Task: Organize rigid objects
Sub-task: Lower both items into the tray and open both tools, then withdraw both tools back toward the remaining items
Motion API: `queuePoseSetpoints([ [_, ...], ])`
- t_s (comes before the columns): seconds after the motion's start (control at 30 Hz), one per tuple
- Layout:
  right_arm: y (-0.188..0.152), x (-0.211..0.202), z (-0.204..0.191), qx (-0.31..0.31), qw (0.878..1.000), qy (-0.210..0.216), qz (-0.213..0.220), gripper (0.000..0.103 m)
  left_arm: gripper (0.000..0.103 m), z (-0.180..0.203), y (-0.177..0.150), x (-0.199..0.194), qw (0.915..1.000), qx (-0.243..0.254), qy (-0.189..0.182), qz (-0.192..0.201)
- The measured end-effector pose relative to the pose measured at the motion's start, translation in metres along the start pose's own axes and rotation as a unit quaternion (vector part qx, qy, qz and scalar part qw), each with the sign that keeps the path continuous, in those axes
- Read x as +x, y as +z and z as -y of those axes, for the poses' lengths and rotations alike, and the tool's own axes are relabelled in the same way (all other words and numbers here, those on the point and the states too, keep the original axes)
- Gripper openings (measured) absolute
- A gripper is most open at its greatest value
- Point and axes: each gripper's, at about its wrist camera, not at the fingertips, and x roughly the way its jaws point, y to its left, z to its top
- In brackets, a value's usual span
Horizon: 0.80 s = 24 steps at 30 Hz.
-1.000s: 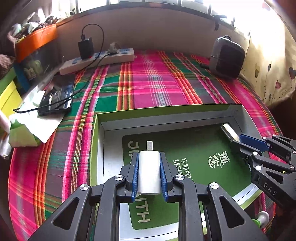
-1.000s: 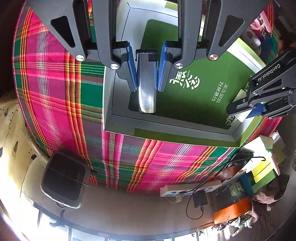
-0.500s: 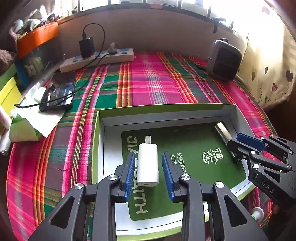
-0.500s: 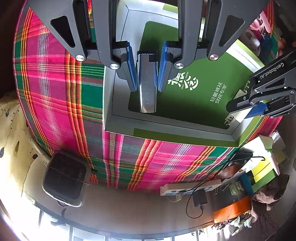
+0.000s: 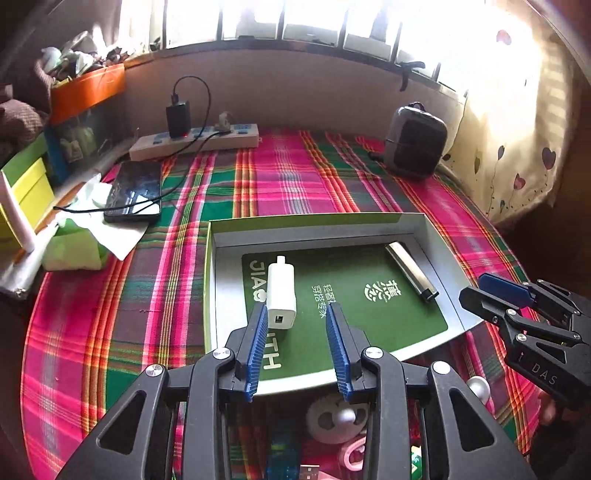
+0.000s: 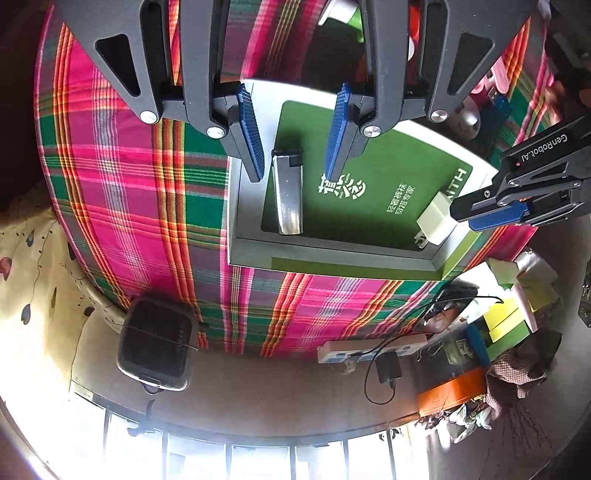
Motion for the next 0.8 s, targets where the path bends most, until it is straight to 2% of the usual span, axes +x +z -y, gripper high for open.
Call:
queuePoseSetpoints([
  [0.2, -0.024, -0.035, -0.002, 0.020, 1.000, 0.001, 0.021, 0.036, 0.032, 0.000, -0.018, -0.024, 0.9998, 0.002, -0.011, 0.015],
  [0.6, -0.094, -0.074, -0.029, 0.052, 0.999, 0.003, 0.017, 0.037, 0.032, -0.008, -0.069, -0.062, 0.9990, -0.015, -0.031, 0.030],
  [0.67, -0.102, -0.078, -0.036, 0.056, 0.998, 0.002, 0.022, 0.042, 0.032, -0.011, -0.077, -0.068, 0.9988, -0.018, -0.034, 0.030],
  [0.73, -0.108, -0.081, -0.043, 0.061, 0.998, 0.007, 0.022, 0.060, 0.032, -0.013, -0.082, -0.072, 0.9987, -0.022, -0.035, 0.030],
  [0.8, -0.111, -0.080, -0.051, 0.064, 0.998, 0.012, 0.022, 0.060, 0.032, -0.016, -0.088, -0.077, 0.9985, -0.024, -0.038, 0.032],
])
